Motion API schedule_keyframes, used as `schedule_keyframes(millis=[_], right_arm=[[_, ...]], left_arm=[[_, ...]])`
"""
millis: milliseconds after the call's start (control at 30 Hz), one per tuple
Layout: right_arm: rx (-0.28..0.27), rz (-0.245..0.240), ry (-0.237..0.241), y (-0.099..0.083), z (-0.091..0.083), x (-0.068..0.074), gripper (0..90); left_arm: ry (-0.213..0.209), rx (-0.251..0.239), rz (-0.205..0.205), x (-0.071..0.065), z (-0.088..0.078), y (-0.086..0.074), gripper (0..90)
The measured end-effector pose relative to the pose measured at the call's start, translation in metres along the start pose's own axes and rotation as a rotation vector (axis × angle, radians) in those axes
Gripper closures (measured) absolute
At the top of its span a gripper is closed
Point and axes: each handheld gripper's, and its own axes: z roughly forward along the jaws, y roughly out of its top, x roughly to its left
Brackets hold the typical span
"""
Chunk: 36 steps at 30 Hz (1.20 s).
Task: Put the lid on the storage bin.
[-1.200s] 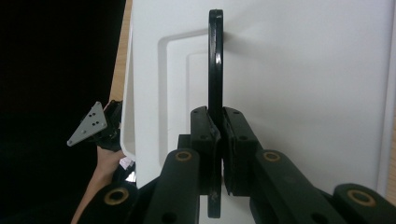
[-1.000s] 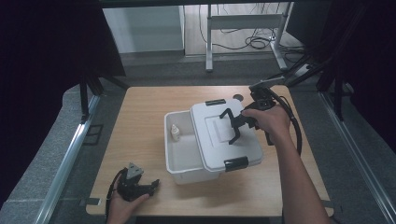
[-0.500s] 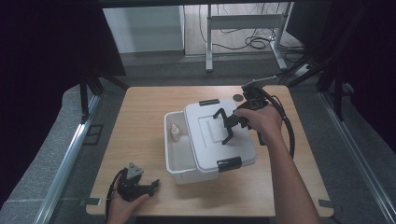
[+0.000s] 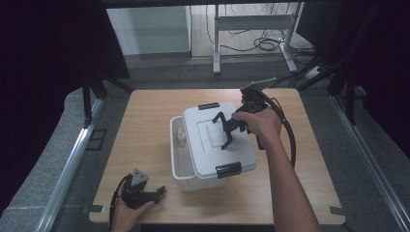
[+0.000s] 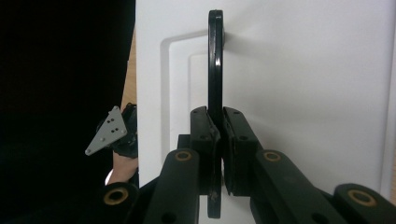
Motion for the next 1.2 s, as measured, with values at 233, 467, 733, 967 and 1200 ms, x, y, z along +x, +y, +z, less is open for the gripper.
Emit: schedule_keyframes(millis=[233, 467, 733, 967, 1200], right_arm=[[0.007, 0.011, -0.002, 0.002, 0.009, 0.005, 84.0], [0.011, 0.018, 0.0, 0.004, 0.015, 0.008, 84.0], [0.018, 0.027, 0.0, 0.007, 0.023, 0.012, 84.0], [0.026, 0.026, -0.003, 0.01, 0.03, 0.018, 84.0], [0.03, 0.048, 0.003, 0.011, 0.038, 0.02, 84.0]], left_arm=[[-0.001, 0.001, 0.001, 0.0, 0.0, 0.0, 12.8], [-0.001, 0.001, 0.002, 0.0, 0.0, 0.0, 12.6], [-0.002, 0.001, 0.003, 0.0, 0.0, 0.0, 12.6], [-0.002, 0.001, 0.005, 0.0, 0.0, 0.0, 12.7], [-0.004, 0.001, 0.005, -0.001, 0.0, 0.0, 12.7]])
